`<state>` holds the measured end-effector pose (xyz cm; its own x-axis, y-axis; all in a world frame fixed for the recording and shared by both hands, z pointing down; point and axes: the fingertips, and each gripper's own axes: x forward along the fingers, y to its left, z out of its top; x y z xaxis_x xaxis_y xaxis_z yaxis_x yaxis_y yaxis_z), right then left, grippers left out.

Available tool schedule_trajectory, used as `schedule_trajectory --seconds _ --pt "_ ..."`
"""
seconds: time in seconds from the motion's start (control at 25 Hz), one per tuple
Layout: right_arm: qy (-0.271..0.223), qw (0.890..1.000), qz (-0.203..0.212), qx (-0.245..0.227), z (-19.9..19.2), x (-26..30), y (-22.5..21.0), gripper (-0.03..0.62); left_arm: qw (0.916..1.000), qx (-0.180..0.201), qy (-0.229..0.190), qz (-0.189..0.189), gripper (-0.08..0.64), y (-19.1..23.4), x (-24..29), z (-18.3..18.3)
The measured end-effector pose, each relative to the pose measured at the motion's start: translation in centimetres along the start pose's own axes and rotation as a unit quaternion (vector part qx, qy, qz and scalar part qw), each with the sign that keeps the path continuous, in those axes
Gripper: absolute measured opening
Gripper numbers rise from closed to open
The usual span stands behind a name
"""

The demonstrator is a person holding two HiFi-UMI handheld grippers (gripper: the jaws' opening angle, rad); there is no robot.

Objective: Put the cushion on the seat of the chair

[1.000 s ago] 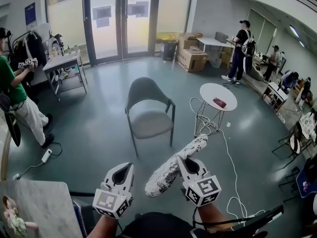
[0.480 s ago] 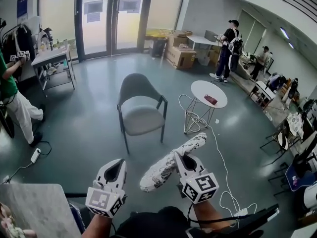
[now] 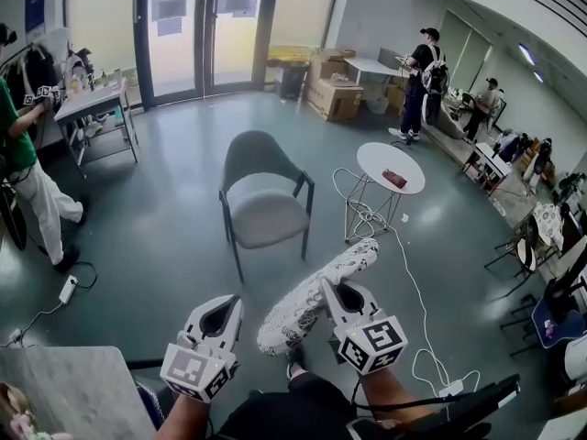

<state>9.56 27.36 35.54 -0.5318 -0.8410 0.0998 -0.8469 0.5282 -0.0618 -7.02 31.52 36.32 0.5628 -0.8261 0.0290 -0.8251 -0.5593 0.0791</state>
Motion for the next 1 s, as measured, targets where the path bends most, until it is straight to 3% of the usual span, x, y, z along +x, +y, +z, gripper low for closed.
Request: schedule_trajectory --seconds 0.28,0.64,1.0 --pt "-0.009 1.0 0.025 -0.012 1.0 3.9 -2.0 0.026 0.9997 0.019 0.008 0.011 0.008 1.9 3.4 1.0" --pt "-0.019 0.998 0.06 -0.013 2.7 9.8 -5.0 0.027 0.9993 0.009 0.016 0.031 0.008 5.0 8.7 1.7" --pt "-0.014 0.997 0.072 -0.01 3.3 13.4 -10.6 0.026 0.999 0.013 0.025 0.036 0.008 5.5 15.4 2.3"
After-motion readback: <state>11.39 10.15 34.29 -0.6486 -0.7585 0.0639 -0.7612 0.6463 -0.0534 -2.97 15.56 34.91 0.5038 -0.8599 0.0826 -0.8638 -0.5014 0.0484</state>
